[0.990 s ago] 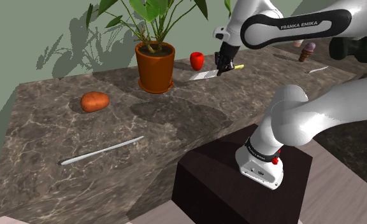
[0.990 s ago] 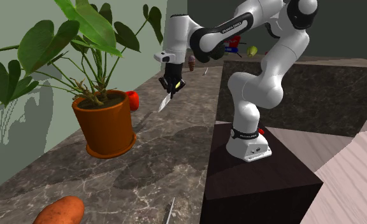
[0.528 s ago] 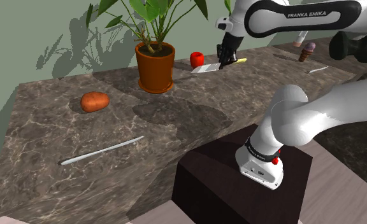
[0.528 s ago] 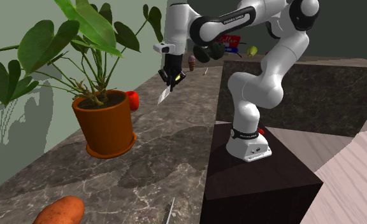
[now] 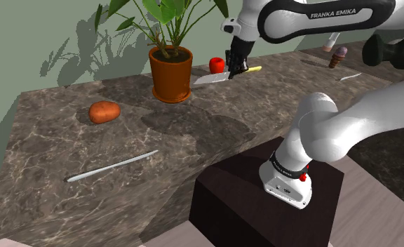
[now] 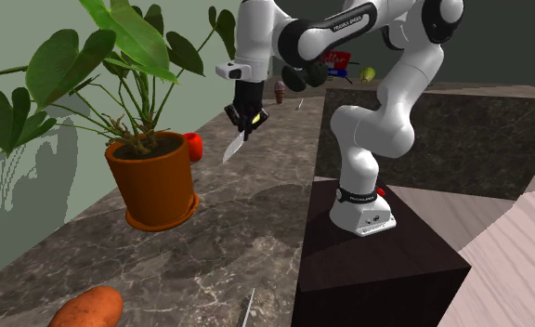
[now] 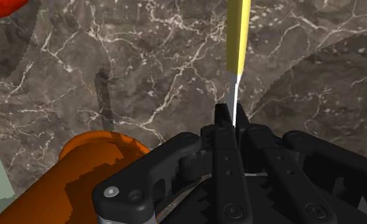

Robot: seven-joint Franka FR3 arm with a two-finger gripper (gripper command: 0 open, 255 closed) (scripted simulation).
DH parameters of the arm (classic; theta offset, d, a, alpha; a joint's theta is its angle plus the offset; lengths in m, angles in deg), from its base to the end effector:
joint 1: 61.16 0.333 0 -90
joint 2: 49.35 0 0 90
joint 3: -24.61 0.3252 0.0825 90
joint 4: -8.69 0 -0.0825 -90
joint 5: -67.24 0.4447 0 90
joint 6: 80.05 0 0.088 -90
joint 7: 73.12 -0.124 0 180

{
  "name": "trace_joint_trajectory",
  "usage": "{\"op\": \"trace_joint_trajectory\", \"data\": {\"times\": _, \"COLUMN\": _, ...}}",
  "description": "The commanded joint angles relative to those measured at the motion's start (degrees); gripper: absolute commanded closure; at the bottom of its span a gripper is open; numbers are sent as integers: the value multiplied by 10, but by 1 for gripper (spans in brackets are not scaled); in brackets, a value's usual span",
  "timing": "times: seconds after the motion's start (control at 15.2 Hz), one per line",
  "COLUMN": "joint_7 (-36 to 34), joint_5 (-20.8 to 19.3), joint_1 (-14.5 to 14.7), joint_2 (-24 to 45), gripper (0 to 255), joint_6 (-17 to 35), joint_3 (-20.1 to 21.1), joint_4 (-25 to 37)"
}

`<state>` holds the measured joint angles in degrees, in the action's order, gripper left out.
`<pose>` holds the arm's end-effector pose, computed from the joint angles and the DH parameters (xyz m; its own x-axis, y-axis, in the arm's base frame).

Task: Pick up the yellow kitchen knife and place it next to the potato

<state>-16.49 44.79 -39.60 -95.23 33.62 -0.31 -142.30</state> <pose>0.3919 -0.0420 0.4448 0.3863 0.9223 0.0072 0.9139 -0.3838 0.1323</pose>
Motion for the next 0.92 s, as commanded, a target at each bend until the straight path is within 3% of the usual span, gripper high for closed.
{"op": "trace_joint_trajectory", "data": {"times": 0.0, "joint_7": -29, "joint_5": 16, "joint_1": 18, "joint_2": 16, "gripper": 255, "joint_6": 9, "joint_3": 22, "joint_4": 2}}
{"op": "trace_joint_trajectory", "data": {"times": 0.86, "joint_7": -184, "joint_5": 106, "joint_1": 123, "joint_2": 180, "gripper": 255, "joint_6": 53, "joint_3": 138, "joint_4": 97}}
